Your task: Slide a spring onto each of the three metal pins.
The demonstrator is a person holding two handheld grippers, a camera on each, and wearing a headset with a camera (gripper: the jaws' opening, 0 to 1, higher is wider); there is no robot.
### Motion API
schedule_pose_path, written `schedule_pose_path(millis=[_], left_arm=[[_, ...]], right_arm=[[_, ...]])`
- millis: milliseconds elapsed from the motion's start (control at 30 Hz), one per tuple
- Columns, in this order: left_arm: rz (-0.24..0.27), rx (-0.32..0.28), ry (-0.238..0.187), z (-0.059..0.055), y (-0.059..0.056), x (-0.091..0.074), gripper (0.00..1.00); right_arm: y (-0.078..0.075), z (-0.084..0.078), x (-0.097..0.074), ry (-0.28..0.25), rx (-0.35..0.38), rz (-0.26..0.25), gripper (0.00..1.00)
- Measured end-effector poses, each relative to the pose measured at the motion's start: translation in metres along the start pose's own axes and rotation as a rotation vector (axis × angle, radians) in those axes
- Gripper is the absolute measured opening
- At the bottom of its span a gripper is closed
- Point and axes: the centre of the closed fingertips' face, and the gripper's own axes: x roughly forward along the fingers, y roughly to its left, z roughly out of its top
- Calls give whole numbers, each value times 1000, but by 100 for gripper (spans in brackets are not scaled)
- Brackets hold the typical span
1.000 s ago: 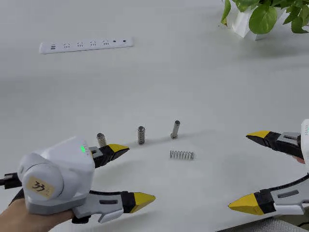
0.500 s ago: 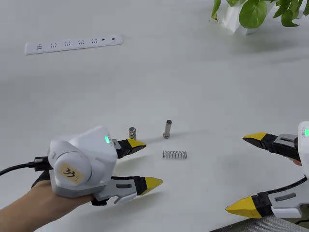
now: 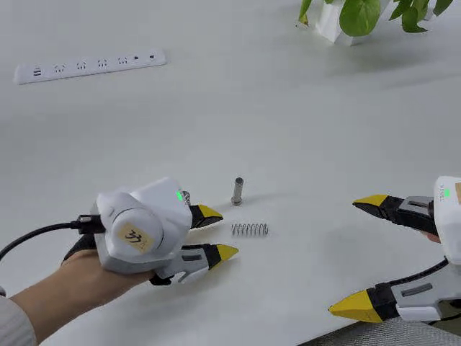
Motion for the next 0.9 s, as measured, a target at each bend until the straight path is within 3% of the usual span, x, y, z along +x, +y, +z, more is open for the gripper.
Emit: schedule_pose_path(millis=[467,900], left_arm=[[-28,5,21,-3,2,16,12],[-24,17,36,-8,-3,20,8]], right_arm=[[-2,1,-4,-8,14,-17,97],[-3,-4,-2,-3,17,-5,97]])
